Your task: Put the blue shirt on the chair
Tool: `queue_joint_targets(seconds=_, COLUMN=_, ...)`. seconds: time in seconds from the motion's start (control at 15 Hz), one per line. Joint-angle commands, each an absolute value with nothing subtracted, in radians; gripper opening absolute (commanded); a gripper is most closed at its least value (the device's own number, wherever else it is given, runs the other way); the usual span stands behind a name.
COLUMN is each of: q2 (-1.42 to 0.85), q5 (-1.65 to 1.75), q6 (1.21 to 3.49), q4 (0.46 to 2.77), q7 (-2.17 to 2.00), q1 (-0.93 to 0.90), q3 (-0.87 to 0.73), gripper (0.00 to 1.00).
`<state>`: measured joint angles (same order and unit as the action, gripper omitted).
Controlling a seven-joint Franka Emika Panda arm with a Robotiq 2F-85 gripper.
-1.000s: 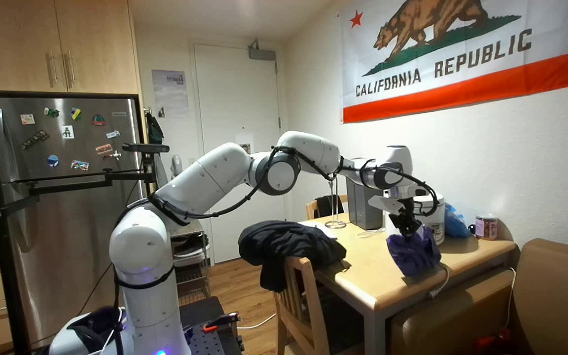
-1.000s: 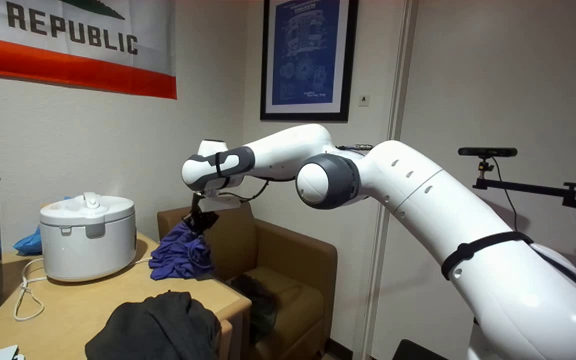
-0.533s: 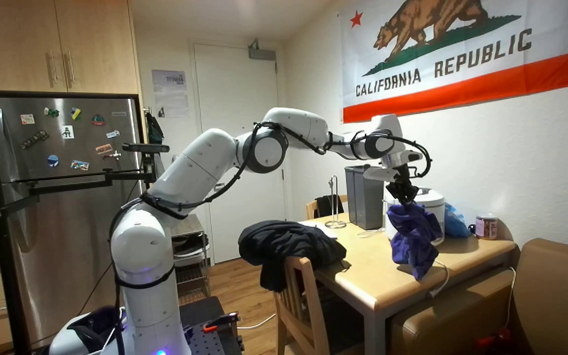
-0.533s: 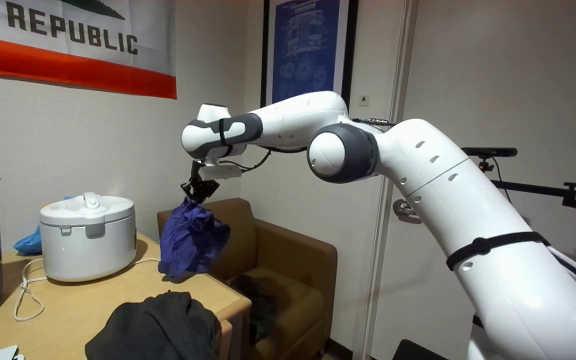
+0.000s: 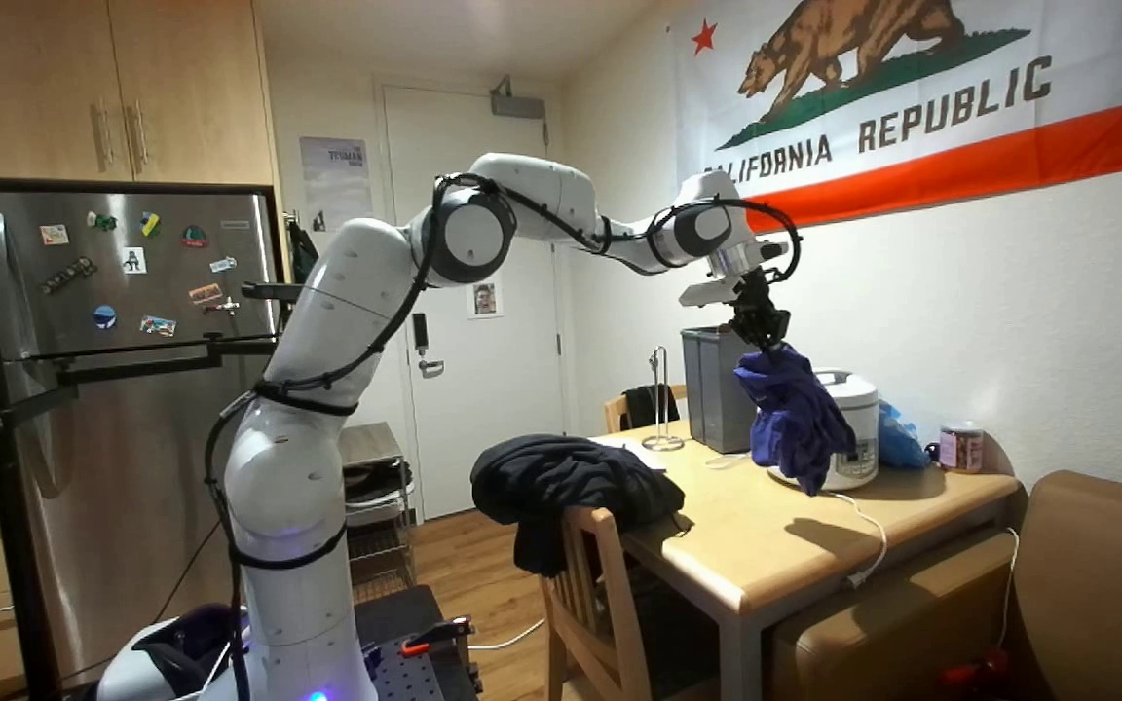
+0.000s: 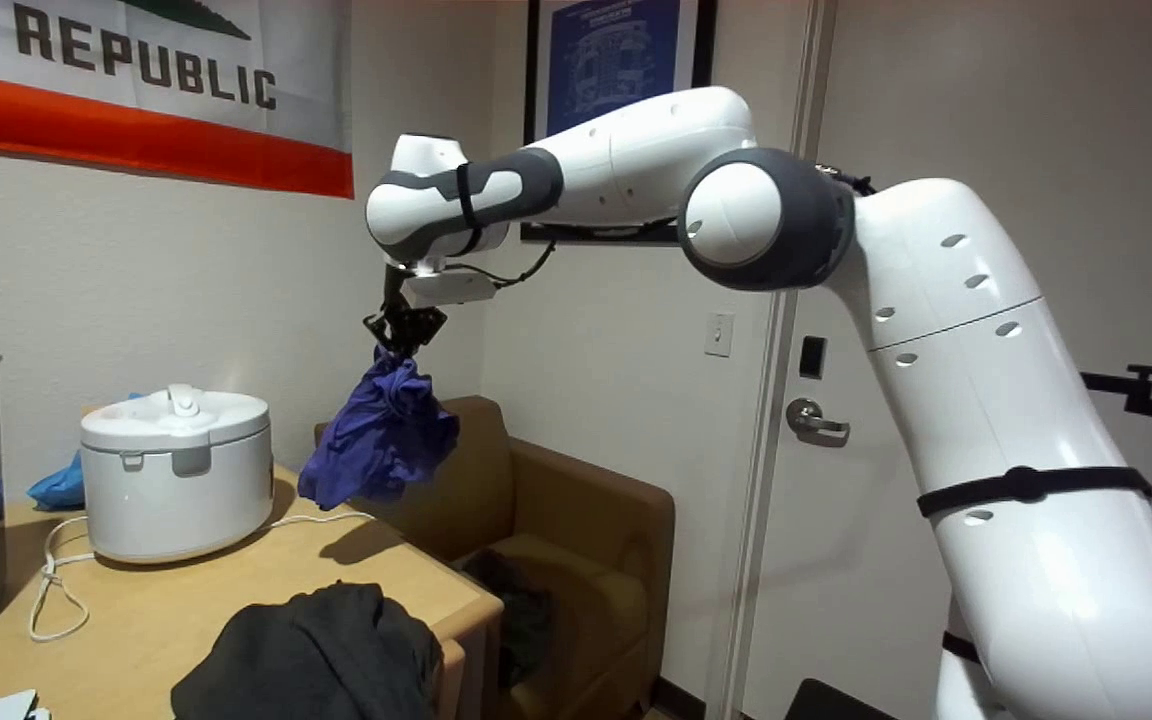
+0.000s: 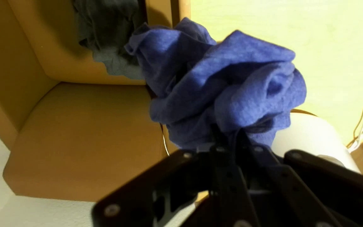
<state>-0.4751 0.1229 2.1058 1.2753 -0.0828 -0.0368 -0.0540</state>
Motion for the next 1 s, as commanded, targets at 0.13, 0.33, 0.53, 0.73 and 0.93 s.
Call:
queue_joint_targets(seconds=0.13, q2=-0.241, q5=0.213, q6=2.147, q4=1.539, q7=-0.137, q1=-0.078, q3=-0.053, gripper=0.03)
queue_joint_targets(seconds=0.33, q2=-0.177, q5=0.229, q6=2.168, q4=1.61, q7=-0.134, q1=-0.077, q3=-0.042, gripper=0.03)
queue_joint_targets(seconds=0.53, q2=-0.245, q5=0.206, q6=2.116, q4=1.517, q7=-0.11, q1=-0.067, q3=-0.033, gripper=0.1)
queue_joint_targets(seconds=0.73, q2=-0.257, q5=0.206, q6=2.116, q4=1.516, q7=-0.11, q1=-0.066, q3=-0.034, gripper=0.1)
queue_joint_targets(seconds=0.93, q2=-0.264, q5=0.223, q6=2.1, q4=1.506, q7=-0.121, q1=-0.071, q3=-0.038, gripper=0.02)
